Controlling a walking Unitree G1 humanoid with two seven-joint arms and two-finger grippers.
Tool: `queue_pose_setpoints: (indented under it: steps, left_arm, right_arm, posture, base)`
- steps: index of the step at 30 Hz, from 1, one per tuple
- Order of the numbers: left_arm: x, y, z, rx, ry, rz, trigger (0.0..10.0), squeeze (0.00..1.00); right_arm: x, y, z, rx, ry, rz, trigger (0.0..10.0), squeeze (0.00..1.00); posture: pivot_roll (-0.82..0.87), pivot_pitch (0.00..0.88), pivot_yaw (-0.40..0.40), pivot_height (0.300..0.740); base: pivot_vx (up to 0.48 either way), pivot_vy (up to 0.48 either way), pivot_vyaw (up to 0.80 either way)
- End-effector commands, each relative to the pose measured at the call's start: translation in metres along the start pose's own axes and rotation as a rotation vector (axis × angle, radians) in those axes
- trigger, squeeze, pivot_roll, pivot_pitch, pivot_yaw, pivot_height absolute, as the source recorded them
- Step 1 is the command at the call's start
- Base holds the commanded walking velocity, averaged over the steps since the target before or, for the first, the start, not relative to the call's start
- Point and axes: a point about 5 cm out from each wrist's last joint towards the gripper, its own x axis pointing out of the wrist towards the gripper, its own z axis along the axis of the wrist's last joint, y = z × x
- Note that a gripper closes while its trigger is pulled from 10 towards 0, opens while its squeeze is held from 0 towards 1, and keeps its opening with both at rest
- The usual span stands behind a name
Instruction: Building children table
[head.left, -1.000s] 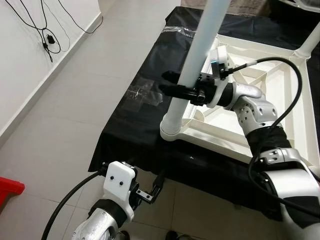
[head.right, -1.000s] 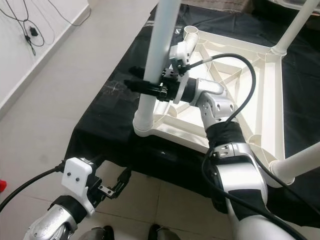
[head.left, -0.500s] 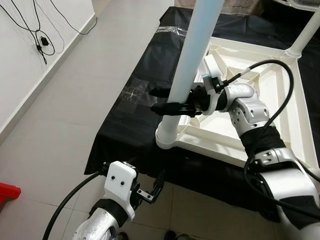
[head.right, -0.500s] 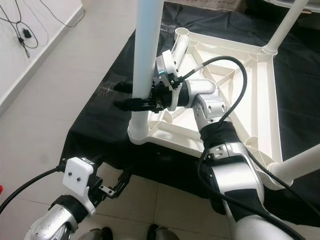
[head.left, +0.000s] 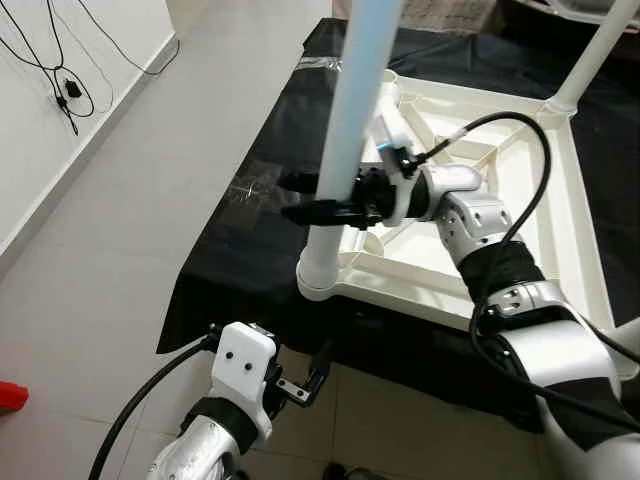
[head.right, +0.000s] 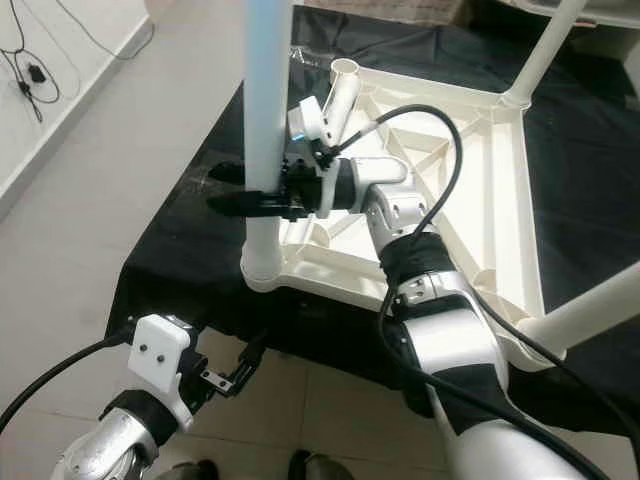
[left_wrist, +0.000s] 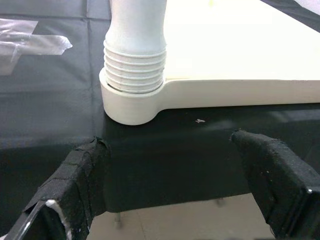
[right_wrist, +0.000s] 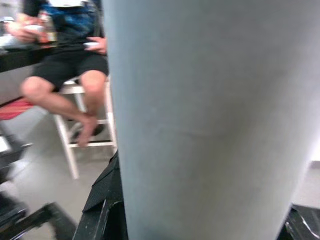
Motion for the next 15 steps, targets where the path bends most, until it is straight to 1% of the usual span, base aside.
queue_pose_setpoints:
  steps: [1, 2, 4, 5, 6, 7, 8, 9, 10, 12, 13, 14, 15]
  left_arm:
    - [-0.001, 0.0, -0.005, -0.011, 0.023, 0.0, 10.0, 0.0]
    - [-0.001, 0.0, -0.005, -0.011, 0.023, 0.0, 10.0, 0.0]
    - [0.001, 0.001, -0.006, -0.008, 0.022, -0.002, 10.0, 0.0]
    - [0.001, 0.001, -0.006, -0.008, 0.022, -0.002, 10.0, 0.0]
    - [0.001, 0.001, -0.006, -0.006, 0.021, -0.002, 10.0, 0.0]
    - [0.002, 0.002, -0.007, -0.004, 0.021, -0.001, 10.0, 0.0]
    - [0.002, 0.002, -0.007, -0.004, 0.021, -0.001, 10.0, 0.0]
    - [0.003, 0.002, -0.007, -0.002, 0.02, 0.001, 10.0, 0.0]
    - [0.003, 0.002, -0.007, -0.002, 0.02, 0.001, 10.0, 0.0]
    - [0.004, 0.004, -0.006, 0.002, 0.017, 0.005, 10.0, 0.0]
    - [0.004, 0.004, -0.006, 0.002, 0.017, 0.005, 10.0, 0.0]
    - [0.004, 0.004, -0.006, 0.003, 0.016, 0.006, 10.0, 0.0]
    - [0.004, 0.004, -0.006, 0.003, 0.016, 0.006, 10.0, 0.0]
  right_arm:
    - [-0.001, 0.0, -0.03, 0.084, 0.093, -0.114, 10.0, 0.0]
    - [-0.001, 0.0, -0.03, 0.084, 0.093, -0.114, 10.0, 0.0]
    - [-0.002, -0.002, -0.033, 0.081, 0.12, -0.205, 10.0, 0.0]
    - [-0.002, -0.002, -0.033, 0.081, 0.12, -0.205, 10.0, 0.0]
    - [-0.003, -0.004, -0.035, 0.086, 0.127, -0.253, 10.0, 0.0]
    - [-0.004, -0.005, -0.035, 0.075, 0.127, -0.302, 10.0, 0.0]
    - [-0.004, -0.005, -0.035, 0.075, 0.127, -0.302, 10.0, 0.0]
    - [-0.006, -0.005, -0.036, 0.071, 0.117, -0.353, 10.0, 0.0]
    - [-0.006, -0.005, -0.036, 0.071, 0.117, -0.353, 10.0, 0.0]
    - [-0.01, -0.004, -0.037, 0.064, 0.108, -0.413, 10.0, 0.0]
    - [-0.01, -0.004, -0.037, 0.064, 0.108, -0.413, 10.0, 0.0]
    - [-0.013, -0.006, -0.037, 0.063, 0.108, -0.493, 10.0, 0.0]
    - [-0.013, -0.006, -0.037, 0.063, 0.108, -0.493, 10.0, 0.0]
  posture:
    - [0.09, 0.25, -0.096, 0.74]
    - [0.09, 0.25, -0.096, 0.74]
    - [0.09, 0.243, -0.093, 0.74]
    - [0.09, 0.243, -0.093, 0.74]
    - [0.09, 0.241, -0.093, 0.74]
    - [0.09, 0.235, -0.09, 0.74]
    - [0.09, 0.235, -0.09, 0.74]
    - [0.09, 0.233, -0.091, 0.74]
    - [0.09, 0.233, -0.091, 0.74]
    - [0.09, 0.233, -0.09, 0.74]
    - [0.09, 0.233, -0.09, 0.74]
    - [0.08, 0.229, -0.088, 0.74]
    - [0.08, 0.229, -0.088, 0.74]
  base:
    - [0.0, 0.0, 0.0]
    - [0.0, 0.0, 0.0]
    - [0.0, 0.0, 0.0]
    - [0.0, 0.0, 0.0]
    - [0.0, 0.0, 0.0]
    - [0.0, 0.0, 0.0]
    - [0.0, 0.0, 0.0]
    - [0.0, 0.0, 0.0]
    - [0.0, 0.0, 0.0]
    - [0.0, 0.0, 0.0]
    - [0.0, 0.0, 0.0]
    - [0.0, 0.0, 0.0]
    - [0.0, 0.0, 0.0]
